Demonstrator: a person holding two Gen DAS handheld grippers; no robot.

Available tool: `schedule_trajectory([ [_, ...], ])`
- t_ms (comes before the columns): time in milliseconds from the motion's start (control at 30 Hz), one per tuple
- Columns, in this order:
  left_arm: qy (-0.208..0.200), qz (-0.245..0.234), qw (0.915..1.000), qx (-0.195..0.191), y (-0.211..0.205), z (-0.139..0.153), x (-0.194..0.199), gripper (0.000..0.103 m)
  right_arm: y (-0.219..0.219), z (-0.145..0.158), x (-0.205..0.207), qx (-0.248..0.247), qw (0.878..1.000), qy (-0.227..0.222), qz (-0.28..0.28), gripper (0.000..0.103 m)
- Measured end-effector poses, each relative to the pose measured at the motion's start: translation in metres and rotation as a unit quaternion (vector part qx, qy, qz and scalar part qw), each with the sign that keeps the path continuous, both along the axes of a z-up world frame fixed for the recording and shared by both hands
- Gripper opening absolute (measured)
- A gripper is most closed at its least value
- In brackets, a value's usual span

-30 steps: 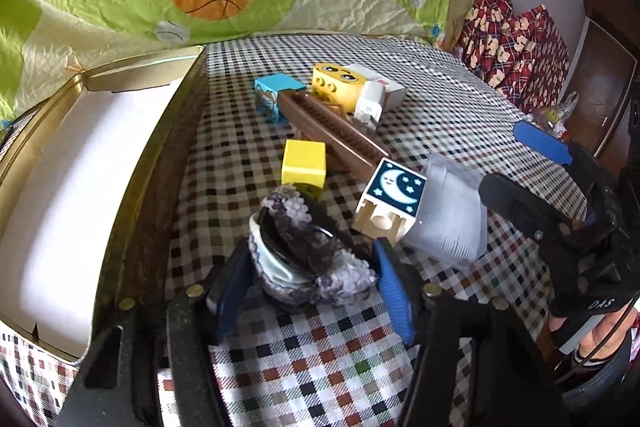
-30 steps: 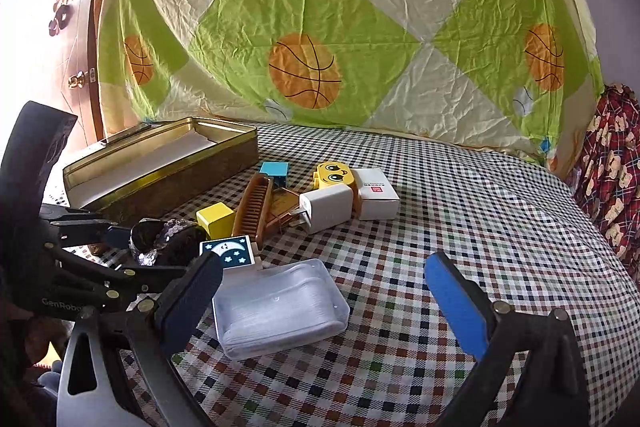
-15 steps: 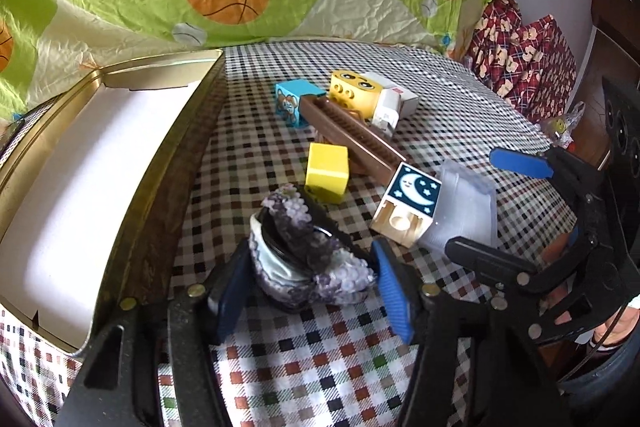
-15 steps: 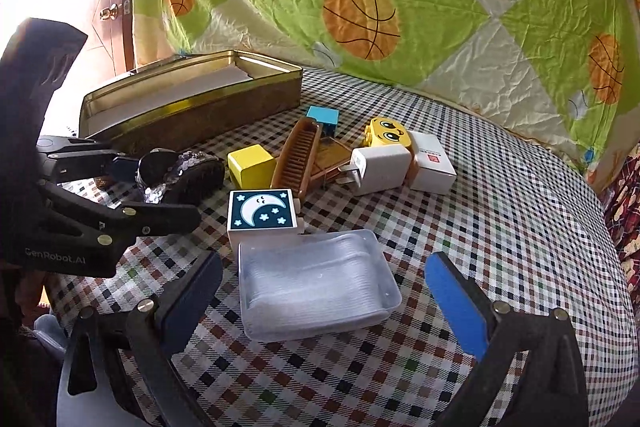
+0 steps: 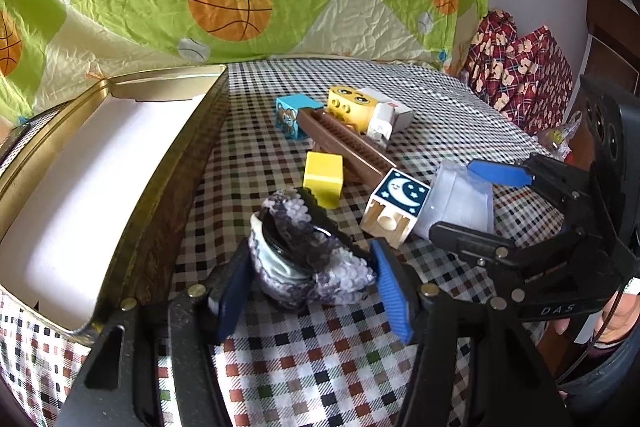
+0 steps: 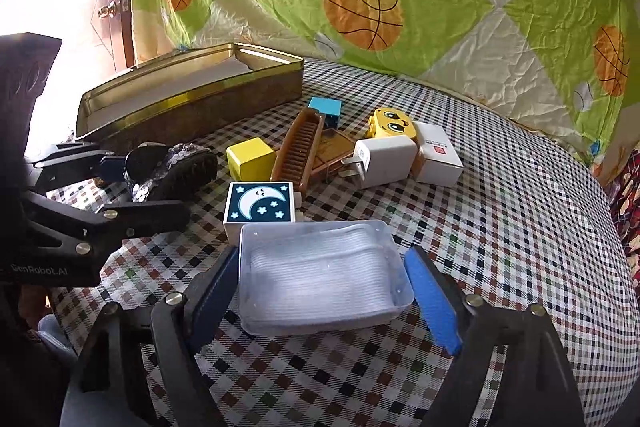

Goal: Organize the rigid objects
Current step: 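Grasp the clear plastic box with the right gripper while the left holds the geode, then lift the geode with the left gripper and carry it over the gold tin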

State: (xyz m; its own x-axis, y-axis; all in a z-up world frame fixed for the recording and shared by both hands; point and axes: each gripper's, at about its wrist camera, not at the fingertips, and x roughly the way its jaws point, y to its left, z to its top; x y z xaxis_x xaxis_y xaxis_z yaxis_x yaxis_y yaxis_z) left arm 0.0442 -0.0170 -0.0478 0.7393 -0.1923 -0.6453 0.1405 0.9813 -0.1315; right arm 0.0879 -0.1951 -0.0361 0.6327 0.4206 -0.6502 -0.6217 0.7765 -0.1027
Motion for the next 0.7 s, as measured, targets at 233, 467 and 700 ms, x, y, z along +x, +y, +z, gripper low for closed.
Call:
schedule_trajectory([
  [233,-0.032,0.01,0.9994,-0.001,0.001,0.003,-0.008,0.059,-0.006,0.008,-0.011,0.028,0.999,-0.041,-0.006,0.084],
  [467,-0.057,0.019,0.9982,-0.002,0.002,0.006,-0.015,0.059,-0.009,0.012,-0.014,0.038,0.997,-0.066,-0.012,0.084],
  [700,-0.072,0.024,0.9971,0.002,0.001,0.007,-0.019,0.059,-0.014,0.015,-0.02,0.052,0.995,-0.087,-0.017,0.084],
])
